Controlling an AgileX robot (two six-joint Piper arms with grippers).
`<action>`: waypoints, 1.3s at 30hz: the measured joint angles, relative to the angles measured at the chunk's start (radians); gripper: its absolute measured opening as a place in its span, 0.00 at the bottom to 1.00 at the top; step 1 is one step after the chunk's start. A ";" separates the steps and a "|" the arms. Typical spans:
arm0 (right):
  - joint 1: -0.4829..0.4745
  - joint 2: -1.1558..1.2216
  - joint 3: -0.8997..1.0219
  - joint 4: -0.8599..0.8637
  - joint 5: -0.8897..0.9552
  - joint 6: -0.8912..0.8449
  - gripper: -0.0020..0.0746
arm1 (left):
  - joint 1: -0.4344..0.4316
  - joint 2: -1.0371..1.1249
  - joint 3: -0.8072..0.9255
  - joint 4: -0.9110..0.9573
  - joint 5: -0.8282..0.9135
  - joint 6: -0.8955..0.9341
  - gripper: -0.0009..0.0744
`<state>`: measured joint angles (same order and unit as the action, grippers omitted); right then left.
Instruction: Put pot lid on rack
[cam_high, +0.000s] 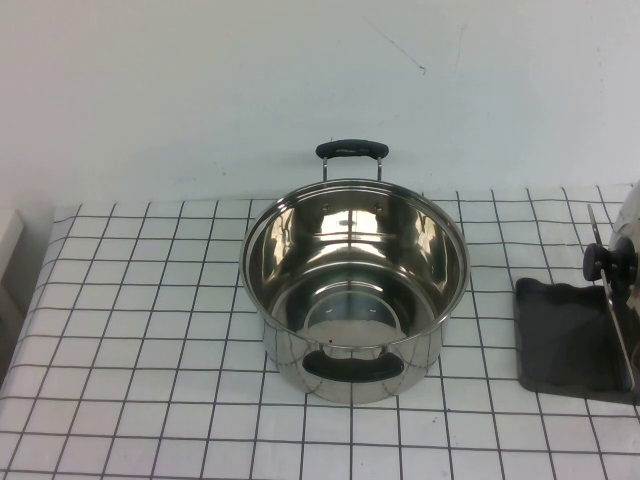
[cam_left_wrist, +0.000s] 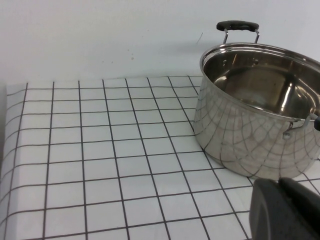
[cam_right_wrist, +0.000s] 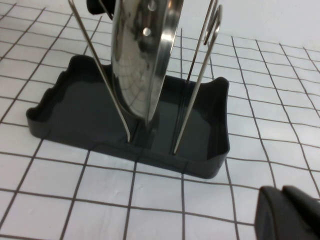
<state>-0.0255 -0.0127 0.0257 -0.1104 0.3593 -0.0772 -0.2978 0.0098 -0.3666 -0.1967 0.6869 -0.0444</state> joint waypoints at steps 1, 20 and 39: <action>0.000 0.000 0.000 0.000 0.000 0.000 0.02 | 0.000 0.000 0.000 0.007 -0.003 0.000 0.01; 0.000 0.000 0.000 0.000 0.000 0.001 0.02 | 0.356 -0.002 0.395 0.135 -0.508 0.000 0.01; 0.000 0.000 0.000 0.000 0.000 0.001 0.02 | 0.294 -0.019 0.393 0.133 -0.369 0.044 0.01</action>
<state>-0.0255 -0.0127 0.0257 -0.1108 0.3593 -0.0766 -0.0033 -0.0089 0.0265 -0.0634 0.3183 0.0000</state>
